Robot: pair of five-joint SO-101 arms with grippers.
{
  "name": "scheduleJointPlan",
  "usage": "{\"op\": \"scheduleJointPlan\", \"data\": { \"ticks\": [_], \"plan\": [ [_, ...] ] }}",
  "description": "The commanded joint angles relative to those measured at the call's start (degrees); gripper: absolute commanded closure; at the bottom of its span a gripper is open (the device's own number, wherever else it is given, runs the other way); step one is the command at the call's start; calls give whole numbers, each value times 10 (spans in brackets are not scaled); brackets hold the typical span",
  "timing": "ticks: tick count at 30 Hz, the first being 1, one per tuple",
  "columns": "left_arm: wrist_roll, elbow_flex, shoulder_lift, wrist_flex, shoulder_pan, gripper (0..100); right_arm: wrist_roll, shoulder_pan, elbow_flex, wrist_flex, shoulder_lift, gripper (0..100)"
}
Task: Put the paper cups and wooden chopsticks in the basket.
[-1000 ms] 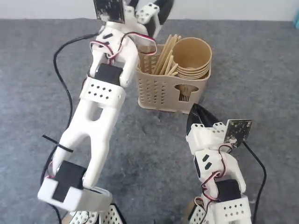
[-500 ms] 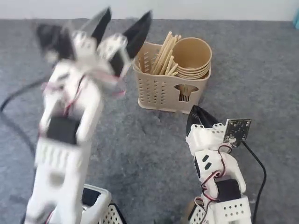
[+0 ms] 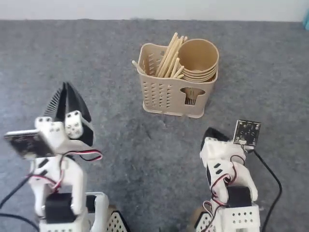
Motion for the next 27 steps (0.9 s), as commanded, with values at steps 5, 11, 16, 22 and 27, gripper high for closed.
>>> {"op": "scheduleJointPlan", "data": {
  "ticks": [5, 11, 16, 22, 27],
  "plan": [
    [3, 211, -112, 1, -7, 989, 94, 55, -31, 129, -10, 991],
    [2, 298, -109, 1, -4, 989, 182, 72, 17, 132, -7, 991],
    [3, 298, -109, 69, -2, 989, 185, 72, 17, 160, -9, 991],
    [1, 297, -109, 217, -6, 988, 177, 65, 17, 177, -10, 991],
    [0, 298, -109, 281, -3, 988, 77, 52, 17, 181, -8, 991]
  ]
}}
